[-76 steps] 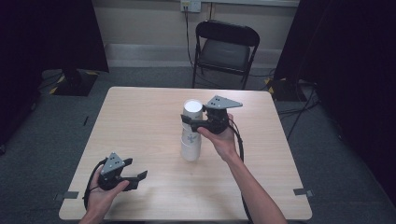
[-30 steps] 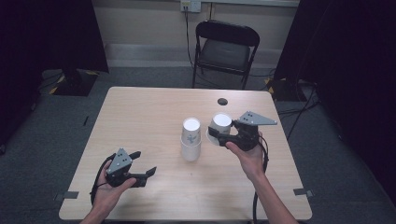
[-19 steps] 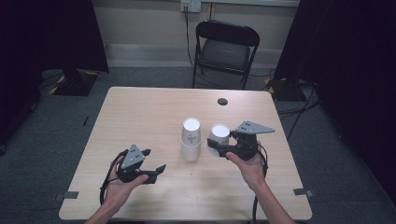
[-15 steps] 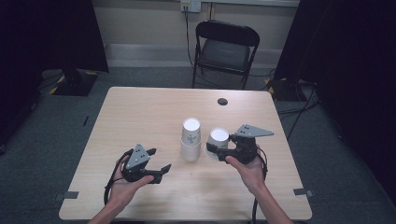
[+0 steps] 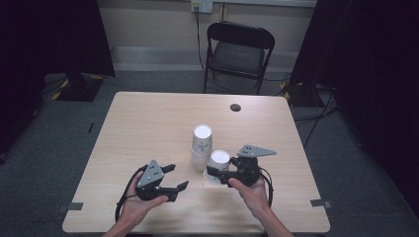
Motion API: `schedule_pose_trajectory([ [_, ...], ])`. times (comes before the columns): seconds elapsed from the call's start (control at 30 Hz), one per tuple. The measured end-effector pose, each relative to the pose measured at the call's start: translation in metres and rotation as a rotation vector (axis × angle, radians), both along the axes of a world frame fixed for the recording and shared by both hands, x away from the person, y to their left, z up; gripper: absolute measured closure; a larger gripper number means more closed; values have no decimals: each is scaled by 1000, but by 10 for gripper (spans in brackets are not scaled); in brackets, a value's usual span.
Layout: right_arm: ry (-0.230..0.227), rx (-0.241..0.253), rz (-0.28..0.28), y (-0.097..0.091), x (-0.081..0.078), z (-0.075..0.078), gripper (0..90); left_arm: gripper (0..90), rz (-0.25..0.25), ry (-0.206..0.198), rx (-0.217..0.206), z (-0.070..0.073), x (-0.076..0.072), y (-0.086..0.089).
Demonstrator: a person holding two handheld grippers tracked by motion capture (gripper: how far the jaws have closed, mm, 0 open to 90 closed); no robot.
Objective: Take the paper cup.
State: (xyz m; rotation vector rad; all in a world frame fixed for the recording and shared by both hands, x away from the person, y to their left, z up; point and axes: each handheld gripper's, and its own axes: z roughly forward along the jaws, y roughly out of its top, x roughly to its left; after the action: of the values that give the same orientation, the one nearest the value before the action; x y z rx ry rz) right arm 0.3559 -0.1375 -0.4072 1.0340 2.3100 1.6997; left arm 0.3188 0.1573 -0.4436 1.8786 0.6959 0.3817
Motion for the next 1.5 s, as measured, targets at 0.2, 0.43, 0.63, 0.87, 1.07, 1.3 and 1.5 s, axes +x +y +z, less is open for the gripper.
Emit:
schedule_pose_trajectory([
  [0.2, 44, 36, 17, 10, -1, -4, 337, 319, -27, -10, 6, -2, 0, -5],
  [0.43, 130, 134, 41, 18, 0, -7, 338, 325, -77, -6, 17, -4, -5, -13],
  [0.63, 206, 186, 82, 25, -4, -7, 339, 432, -74, -98, 26, -6, -12, -21],
  [0.87, 217, 207, 89, 30, -7, -5, 338, 556, -81, -203, 43, -8, -15, -25],
  [1.07, 251, 225, 84, 32, -6, -7, 338, 595, -91, -268, 56, -11, -18, -31],
  [1.3, 285, 254, 97, 34, -6, -10, 336, 672, -68, -294, 37, -11, -18, -28],
  [1.5, 333, 298, 109, 34, -5, -12, 333, 697, -65, -278, -1, -10, -18, -26],
])
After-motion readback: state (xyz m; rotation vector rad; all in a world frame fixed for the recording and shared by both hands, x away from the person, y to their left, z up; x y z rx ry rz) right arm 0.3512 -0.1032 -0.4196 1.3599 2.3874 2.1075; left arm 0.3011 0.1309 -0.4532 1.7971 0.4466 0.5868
